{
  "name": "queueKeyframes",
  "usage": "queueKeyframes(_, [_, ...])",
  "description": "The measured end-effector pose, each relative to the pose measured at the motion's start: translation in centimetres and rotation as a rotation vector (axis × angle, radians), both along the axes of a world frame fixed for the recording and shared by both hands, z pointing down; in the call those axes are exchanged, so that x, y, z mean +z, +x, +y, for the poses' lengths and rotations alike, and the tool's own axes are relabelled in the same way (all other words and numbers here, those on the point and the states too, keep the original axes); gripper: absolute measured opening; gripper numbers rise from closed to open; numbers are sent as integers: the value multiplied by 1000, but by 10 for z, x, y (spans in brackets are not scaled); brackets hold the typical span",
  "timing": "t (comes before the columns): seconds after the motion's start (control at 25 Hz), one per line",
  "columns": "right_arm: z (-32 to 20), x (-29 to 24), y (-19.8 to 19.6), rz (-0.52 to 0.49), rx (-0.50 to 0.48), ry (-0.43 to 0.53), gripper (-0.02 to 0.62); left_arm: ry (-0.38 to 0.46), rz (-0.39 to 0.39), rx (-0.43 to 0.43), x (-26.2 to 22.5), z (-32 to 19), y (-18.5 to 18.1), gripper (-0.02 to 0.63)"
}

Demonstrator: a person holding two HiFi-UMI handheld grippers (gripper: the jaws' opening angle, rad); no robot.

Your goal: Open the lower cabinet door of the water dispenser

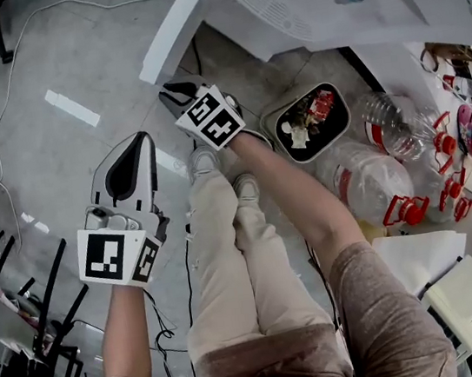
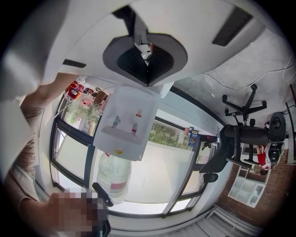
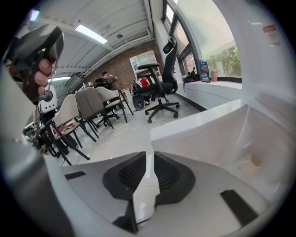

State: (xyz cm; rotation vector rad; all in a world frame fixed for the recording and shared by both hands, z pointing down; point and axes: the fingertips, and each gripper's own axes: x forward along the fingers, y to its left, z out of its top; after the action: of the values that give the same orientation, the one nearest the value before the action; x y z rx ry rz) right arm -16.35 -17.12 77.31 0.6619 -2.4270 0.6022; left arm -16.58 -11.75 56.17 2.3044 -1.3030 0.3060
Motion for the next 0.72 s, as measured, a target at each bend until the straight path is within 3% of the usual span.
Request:
queueKeyframes(0.36, [-8, -110, 45, -42, 70, 84, 28, 33, 20, -37, -71, -5, 1, 12])
queueKeyframes(0.72, [-2, -297, 96, -174, 157, 174, 8, 63, 57, -57, -189, 9, 16, 12])
